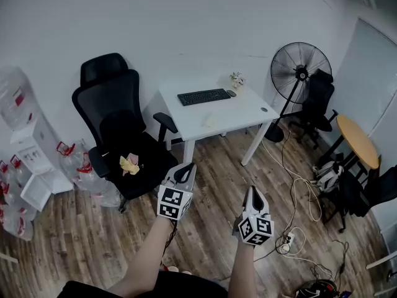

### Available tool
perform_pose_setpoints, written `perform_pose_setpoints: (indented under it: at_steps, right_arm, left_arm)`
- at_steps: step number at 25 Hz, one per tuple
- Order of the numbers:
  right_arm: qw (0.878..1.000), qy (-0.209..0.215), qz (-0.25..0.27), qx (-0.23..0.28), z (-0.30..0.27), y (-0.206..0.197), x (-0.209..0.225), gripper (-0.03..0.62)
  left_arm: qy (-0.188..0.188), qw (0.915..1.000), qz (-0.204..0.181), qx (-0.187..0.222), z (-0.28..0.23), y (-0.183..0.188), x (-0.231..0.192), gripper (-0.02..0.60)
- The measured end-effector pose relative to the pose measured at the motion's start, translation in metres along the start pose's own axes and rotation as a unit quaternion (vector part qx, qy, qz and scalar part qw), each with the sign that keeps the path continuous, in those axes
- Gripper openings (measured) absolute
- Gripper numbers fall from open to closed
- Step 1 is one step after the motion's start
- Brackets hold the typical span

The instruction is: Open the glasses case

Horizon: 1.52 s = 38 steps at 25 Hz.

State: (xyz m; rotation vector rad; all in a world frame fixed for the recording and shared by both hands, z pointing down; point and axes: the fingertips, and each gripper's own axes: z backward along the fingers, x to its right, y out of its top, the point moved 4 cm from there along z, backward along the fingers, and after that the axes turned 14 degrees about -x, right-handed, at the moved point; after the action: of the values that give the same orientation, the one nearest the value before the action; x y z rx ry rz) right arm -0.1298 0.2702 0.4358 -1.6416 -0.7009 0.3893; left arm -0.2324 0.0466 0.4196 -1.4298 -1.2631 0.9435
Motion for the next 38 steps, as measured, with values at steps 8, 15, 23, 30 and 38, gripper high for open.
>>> perform_pose_setpoints:
  at_steps: [8, 15, 23, 30, 38]
  right_arm:
    - [1.000, 0.005, 0.001, -0.009, 0.004, -0.011, -0.005, 0.012]
    - [1.000, 0.006, 0.002, -0.006, 0.002, -0.011, -0.009, 0.012]
    - [1.000, 0.012, 0.001, -0.003, -0.003, -0.008, -0.015, 0.066]
    - [1.000, 0.023, -0.009, 0.008, -0.013, -0.005, -0.016, 0.177]
    - [0.999, 0.033, -0.026, 0.005, -0.026, -0.012, -0.020, 0.242]
  left_arm:
    - [-0.009, 0.9999, -0.004, -0.007, 0.001, -0.010, 0.005, 0.006]
    - [-0.015, 0.9998, 0.004, -0.014, 0.000, -0.018, 0.000, 0.006]
    - [-0.022, 0.9996, 0.009, -0.012, -0.003, -0.020, -0.006, 0.006]
    - [-0.025, 0.9995, 0.012, -0.012, -0.011, -0.022, -0.014, 0.006]
    - [-0.029, 0.9995, 0.009, -0.011, -0.019, -0.023, -0.027, 0.006]
